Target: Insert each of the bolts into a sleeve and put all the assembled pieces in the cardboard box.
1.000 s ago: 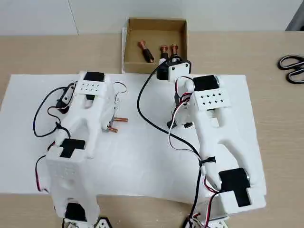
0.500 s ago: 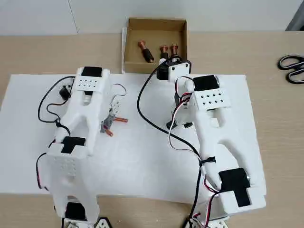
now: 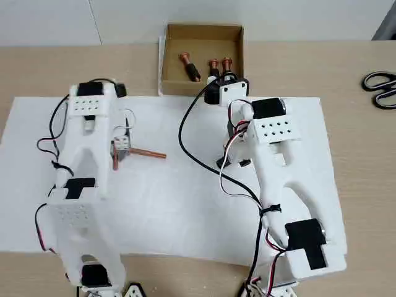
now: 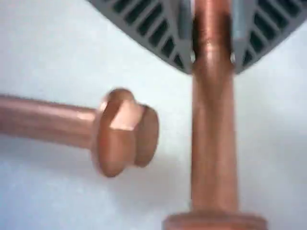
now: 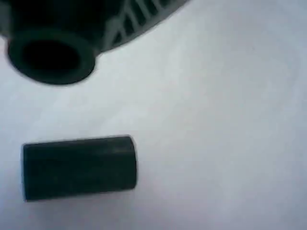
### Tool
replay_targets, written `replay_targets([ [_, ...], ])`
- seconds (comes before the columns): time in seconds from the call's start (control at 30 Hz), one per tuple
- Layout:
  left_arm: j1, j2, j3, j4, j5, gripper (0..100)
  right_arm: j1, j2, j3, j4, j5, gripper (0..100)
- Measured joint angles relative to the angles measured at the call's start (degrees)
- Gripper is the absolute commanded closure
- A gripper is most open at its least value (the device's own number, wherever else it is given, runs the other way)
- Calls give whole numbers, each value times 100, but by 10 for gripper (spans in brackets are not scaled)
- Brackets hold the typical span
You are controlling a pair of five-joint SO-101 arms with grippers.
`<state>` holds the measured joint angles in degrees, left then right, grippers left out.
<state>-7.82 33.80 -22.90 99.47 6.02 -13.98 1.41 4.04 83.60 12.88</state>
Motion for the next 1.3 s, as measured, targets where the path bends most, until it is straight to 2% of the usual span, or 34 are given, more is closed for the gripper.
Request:
replay_targets([
  [0.17,-53,0,-62,-9,-870,993,0,0,0,0,0,995],
  [0.3,-62,0,-62,-18,-1178,971,0,0,0,0,0,995],
  [0.5,-44,0,-62,-26,-1327,819,0,0,0,0,0,995],
  [0.87,-44,-343,-105,-26,-1389,819,0,0,0,0,0,995],
  [1.0,-35,-923,-105,-26,-932,819,0,0,0,0,0,995],
  [1.07,35,-1081,-105,-26,-484,819,0,0,0,0,0,995],
  [1.3,888,-1116,-105,-18,1776,821,0,0,0,0,0,995],
])
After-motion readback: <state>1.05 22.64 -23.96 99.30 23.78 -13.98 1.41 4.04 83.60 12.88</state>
